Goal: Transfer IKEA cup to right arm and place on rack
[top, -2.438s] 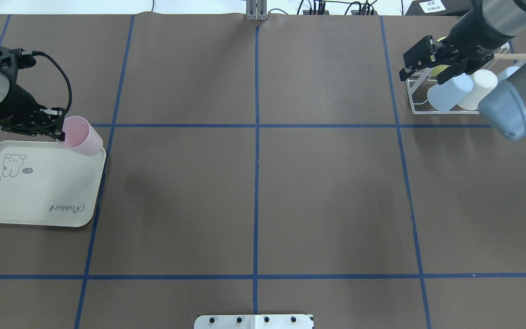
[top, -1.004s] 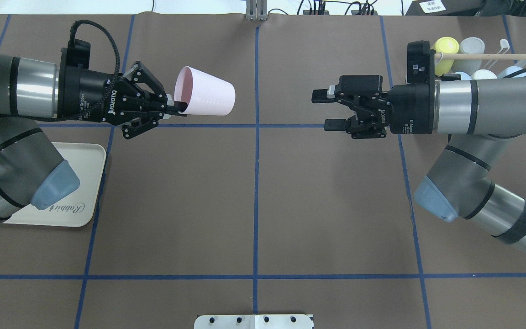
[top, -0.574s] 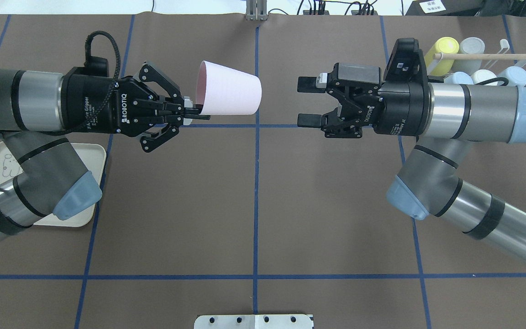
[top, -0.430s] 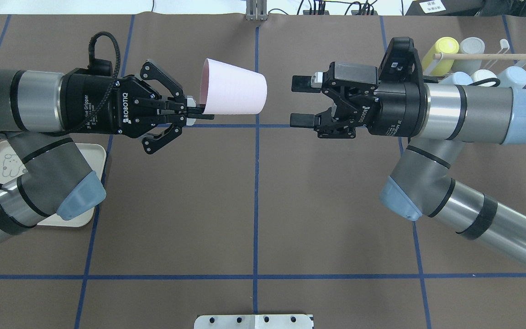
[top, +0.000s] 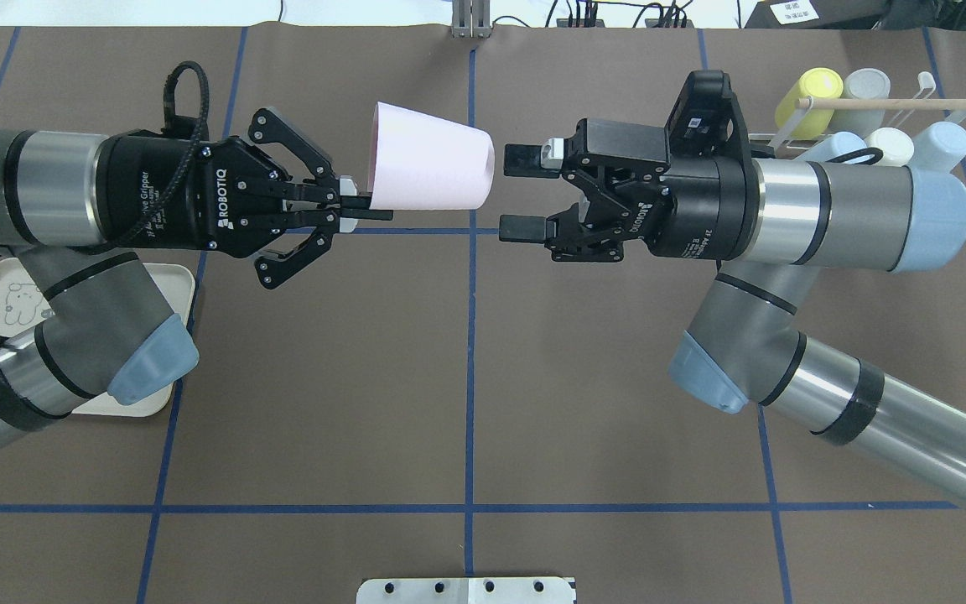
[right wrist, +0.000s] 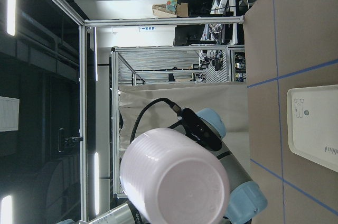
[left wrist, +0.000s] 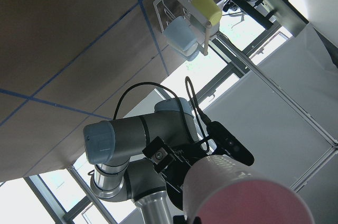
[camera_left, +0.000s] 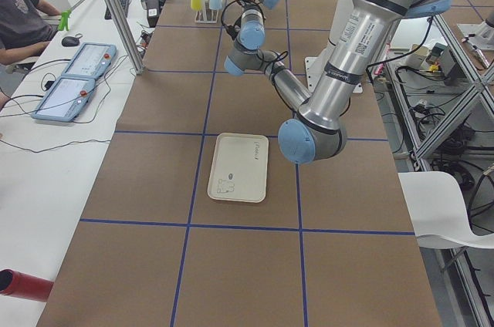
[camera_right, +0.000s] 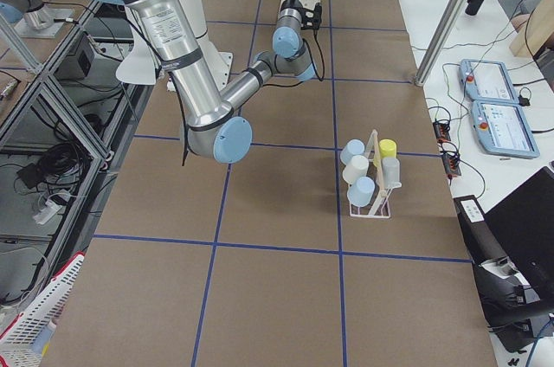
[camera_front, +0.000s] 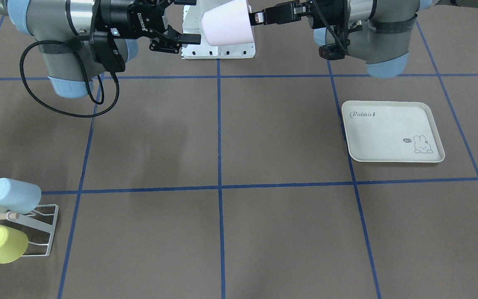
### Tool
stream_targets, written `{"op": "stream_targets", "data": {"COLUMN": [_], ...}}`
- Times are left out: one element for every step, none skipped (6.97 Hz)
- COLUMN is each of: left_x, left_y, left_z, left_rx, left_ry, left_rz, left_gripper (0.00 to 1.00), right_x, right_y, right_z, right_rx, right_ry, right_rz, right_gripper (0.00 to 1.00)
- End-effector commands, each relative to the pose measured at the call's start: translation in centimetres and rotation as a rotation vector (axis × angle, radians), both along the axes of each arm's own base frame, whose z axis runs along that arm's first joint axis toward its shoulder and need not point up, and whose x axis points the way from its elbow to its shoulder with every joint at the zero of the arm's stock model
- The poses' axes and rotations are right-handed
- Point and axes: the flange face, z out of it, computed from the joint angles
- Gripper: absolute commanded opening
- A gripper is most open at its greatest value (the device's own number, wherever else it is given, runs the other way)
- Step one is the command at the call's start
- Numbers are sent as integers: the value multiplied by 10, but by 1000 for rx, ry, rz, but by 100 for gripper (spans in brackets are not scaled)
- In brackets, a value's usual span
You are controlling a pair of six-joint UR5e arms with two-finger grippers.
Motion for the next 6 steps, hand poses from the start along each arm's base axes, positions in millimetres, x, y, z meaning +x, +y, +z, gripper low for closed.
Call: {"op": "stream_targets", "data": {"left_x": [0, 0, 1, 2, 3, 7], "left_y": [3, 5, 6, 8, 9, 11], "left_z": [-1, -1, -1, -1, -1, -2], "left_rx": [-15, -28, -30, -35, -39, -44], "left_ry": [25, 33, 34, 40, 40, 47], "left_rz": [18, 34, 39, 49, 55, 56], "left_gripper": [0, 0, 0, 0, 0, 0], "right_x": [-3, -3, -3, -3, -5, -6], "right_y": [1, 2, 3, 3, 4, 5], "right_z": [-13, -18, -19, -19, -19, -20], "right_rx": [8, 11, 5, 4, 1, 1], "right_ry": [-28, -52, -66, -69, -71, -73], "right_rz": [4, 8, 11, 12, 12, 10], "right_gripper": [98, 98, 97, 97, 96, 96]}}
